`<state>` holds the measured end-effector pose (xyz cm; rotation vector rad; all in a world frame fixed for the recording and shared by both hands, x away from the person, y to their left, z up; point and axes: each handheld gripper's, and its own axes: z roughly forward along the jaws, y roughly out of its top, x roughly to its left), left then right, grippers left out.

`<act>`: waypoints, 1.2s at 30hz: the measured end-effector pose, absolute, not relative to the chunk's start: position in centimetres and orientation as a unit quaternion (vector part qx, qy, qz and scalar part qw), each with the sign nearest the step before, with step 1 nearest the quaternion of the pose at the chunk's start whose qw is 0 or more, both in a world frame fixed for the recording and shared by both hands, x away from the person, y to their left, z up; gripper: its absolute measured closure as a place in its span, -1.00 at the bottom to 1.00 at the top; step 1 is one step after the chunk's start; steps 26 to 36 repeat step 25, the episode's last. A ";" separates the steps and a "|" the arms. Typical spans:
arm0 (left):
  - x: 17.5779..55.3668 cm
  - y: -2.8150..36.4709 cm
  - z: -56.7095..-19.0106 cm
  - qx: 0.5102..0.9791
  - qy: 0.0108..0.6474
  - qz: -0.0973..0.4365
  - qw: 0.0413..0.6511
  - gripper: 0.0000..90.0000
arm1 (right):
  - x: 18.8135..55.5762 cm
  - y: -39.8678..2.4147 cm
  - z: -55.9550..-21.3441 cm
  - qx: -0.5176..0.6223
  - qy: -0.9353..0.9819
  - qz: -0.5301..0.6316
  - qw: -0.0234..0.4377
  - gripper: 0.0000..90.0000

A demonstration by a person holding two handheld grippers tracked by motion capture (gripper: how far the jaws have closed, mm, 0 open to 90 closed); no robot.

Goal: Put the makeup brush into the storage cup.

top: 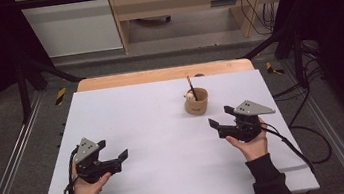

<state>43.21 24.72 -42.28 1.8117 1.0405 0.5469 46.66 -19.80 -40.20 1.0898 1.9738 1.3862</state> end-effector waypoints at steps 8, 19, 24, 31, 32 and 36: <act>43.2 24.7 -42.4 0.743 0.424 0.224 0.467 -0.80 | 44.8 -21.3 -40.9 0.417 0.717 0.501 0.249 -0.73; 43.3 24.9 -42.8 0.745 0.425 0.227 0.461 -0.81 | 43.0 -23.6 -42.6 0.420 0.720 0.488 0.258 -0.93; 43.2 24.9 -42.8 0.746 0.423 0.230 0.461 -0.81 | 42.2 -24.2 -42.3 0.413 0.716 0.501 0.258 -0.95; 43.2 25.0 -42.8 0.746 0.423 0.230 0.460 -0.81 | 42.1 -24.2 -42.2 0.411 0.715 0.503 0.258 -0.95; 43.2 25.0 -42.8 0.746 0.423 0.230 0.460 -0.81 | 42.1 -24.2 -42.2 0.411 0.715 0.503 0.258 -0.95; 43.2 25.0 -42.8 0.746 0.423 0.230 0.460 -0.81 | 42.1 -24.2 -42.2 0.411 0.715 0.503 0.258 -0.95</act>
